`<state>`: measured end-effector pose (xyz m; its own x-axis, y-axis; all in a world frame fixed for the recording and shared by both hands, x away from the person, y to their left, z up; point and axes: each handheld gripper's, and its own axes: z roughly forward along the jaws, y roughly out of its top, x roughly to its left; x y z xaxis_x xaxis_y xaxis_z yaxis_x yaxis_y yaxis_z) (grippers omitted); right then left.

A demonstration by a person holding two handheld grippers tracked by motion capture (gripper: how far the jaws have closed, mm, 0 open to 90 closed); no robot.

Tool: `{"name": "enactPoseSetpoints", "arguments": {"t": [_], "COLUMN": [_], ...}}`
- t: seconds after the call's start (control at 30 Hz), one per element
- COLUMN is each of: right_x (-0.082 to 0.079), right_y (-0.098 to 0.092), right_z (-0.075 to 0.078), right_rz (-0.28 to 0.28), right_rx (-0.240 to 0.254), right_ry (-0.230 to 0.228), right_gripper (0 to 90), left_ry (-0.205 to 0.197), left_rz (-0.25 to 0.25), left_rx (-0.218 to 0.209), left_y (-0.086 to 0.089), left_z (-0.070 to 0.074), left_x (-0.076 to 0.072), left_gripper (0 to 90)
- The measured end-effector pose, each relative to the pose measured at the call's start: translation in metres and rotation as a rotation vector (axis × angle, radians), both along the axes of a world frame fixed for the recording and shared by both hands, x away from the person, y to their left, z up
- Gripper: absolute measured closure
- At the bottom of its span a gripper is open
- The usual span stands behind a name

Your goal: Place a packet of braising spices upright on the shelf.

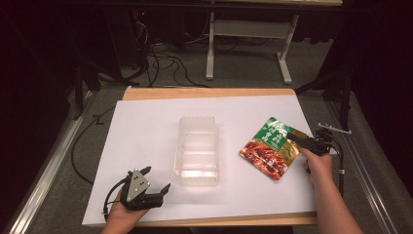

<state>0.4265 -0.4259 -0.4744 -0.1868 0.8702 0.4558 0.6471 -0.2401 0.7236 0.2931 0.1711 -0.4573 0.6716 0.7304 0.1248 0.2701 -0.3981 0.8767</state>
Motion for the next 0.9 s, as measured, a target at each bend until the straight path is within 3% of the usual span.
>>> {"name": "enactPoseSetpoints", "arguments": {"t": [0.27,0.67,0.77,0.9], "right_x": [0.002,-0.001,0.000,-0.001], "right_y": [0.000,0.008,0.015,0.016], "right_z": [-0.004,-0.004,-0.005,-0.005], "right_rz": [0.014,0.084,0.121,0.116], "right_rx": [0.017,0.007,-0.036,-0.069], "right_ry": [0.034,0.027,0.044,0.046], "right_gripper": [24.8,31.8,34.9,41.8], "left_ry": [0.002,0.002,0.002,0.003], "left_rz": [-0.004,-0.012,-0.013,-0.013], "left_rx": [0.004,0.008,0.009,0.010], "left_y": [0.000,-0.001,-0.001,-0.001], "left_z": [0.000,-0.001,-0.001,-0.001], "left_x": [0.000,0.000,0.000,0.000], "left_gripper": [15.3,15.2,15.2,15.2]}}
